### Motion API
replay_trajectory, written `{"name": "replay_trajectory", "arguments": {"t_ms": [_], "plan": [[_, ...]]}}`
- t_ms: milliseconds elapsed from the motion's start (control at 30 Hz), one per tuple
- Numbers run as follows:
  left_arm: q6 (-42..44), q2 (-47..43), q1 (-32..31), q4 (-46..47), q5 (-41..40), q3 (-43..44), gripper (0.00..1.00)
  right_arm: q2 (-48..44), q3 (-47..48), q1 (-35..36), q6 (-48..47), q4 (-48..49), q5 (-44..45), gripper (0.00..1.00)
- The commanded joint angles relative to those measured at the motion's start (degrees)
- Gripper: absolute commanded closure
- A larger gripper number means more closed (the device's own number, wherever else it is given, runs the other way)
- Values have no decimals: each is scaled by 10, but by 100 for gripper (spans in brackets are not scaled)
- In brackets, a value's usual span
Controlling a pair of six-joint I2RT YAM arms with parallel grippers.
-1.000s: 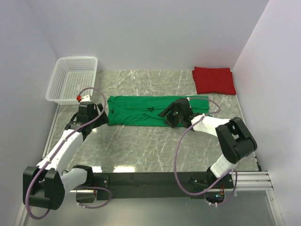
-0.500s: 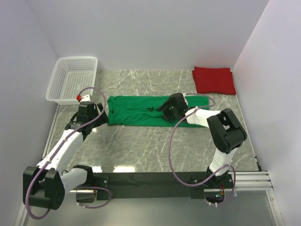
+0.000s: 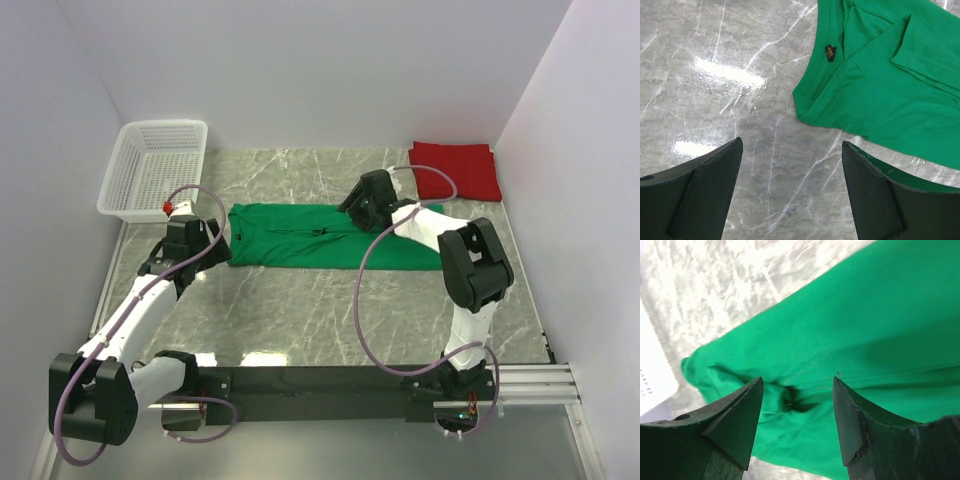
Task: Fold and stack the t-shirts
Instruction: Fold the tshirt
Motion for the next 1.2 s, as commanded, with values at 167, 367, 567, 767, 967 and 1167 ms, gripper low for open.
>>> {"name": "replay_trajectory", "arguments": {"t_ms": [167,367,567,767,967,1167], "plan": [[1,0,1,18,11,8,15,-146,-80,-93,-127,-54,1,37],[-39,38,1,9,41,21,11,-283,-209,-188,-168,-78,1,38],[-95,109,3,21,51,27,14,-371,-319,-306,-156,-85,-31,38],[-131,167,4,50,77,38,21,-395,-385,-389,-137,-74,-65,39],[-143,211,4,65,82,52,30,-359,-403,-415,-144,-30,-88,40],[-144,241,4,69,84,58,34,-299,-393,-421,-143,19,-109,41]]}}
